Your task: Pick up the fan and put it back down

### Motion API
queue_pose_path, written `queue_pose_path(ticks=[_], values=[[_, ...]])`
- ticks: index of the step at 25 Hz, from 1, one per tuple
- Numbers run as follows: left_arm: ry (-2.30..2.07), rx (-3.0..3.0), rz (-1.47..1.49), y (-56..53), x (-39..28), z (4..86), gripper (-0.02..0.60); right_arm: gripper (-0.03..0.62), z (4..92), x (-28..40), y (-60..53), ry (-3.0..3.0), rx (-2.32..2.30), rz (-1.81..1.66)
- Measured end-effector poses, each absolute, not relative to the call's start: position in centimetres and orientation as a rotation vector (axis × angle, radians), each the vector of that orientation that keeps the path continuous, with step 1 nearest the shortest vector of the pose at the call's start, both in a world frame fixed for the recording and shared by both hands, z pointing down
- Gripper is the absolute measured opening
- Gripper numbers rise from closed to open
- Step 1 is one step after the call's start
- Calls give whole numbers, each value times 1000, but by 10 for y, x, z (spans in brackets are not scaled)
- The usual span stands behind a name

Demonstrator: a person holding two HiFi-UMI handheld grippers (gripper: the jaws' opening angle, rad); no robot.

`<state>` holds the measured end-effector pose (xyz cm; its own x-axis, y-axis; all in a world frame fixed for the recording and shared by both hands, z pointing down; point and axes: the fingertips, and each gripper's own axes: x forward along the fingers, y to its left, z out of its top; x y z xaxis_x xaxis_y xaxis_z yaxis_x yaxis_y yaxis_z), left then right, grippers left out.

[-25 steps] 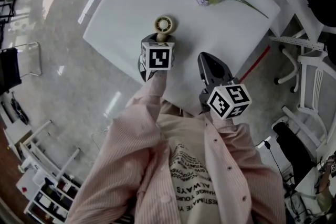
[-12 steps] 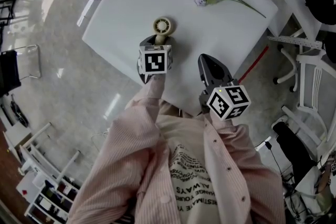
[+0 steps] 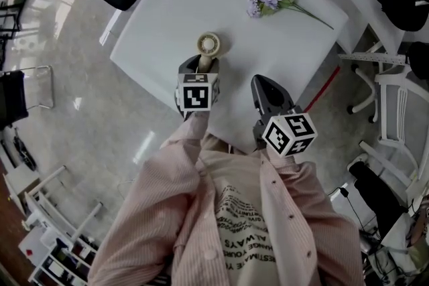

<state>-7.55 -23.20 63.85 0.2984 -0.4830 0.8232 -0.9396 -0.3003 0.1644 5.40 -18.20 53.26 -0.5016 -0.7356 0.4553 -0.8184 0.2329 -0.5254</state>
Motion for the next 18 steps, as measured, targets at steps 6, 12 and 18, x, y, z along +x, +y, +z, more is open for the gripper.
queue_pose_path(ticks=[6, 12, 18], values=[[-1263, 1968, 835, -221, -74, 614, 184, -2, 518, 55, -184, -2406, 1528, 1068], [-1282, 2029, 760, -214, -77, 583, 184, -2, 504, 62, -184, -2424, 1561, 1017], [-1284, 2112, 681, -208, -77, 548, 184, -2, 483, 62, -182, -2468, 1562, 934]])
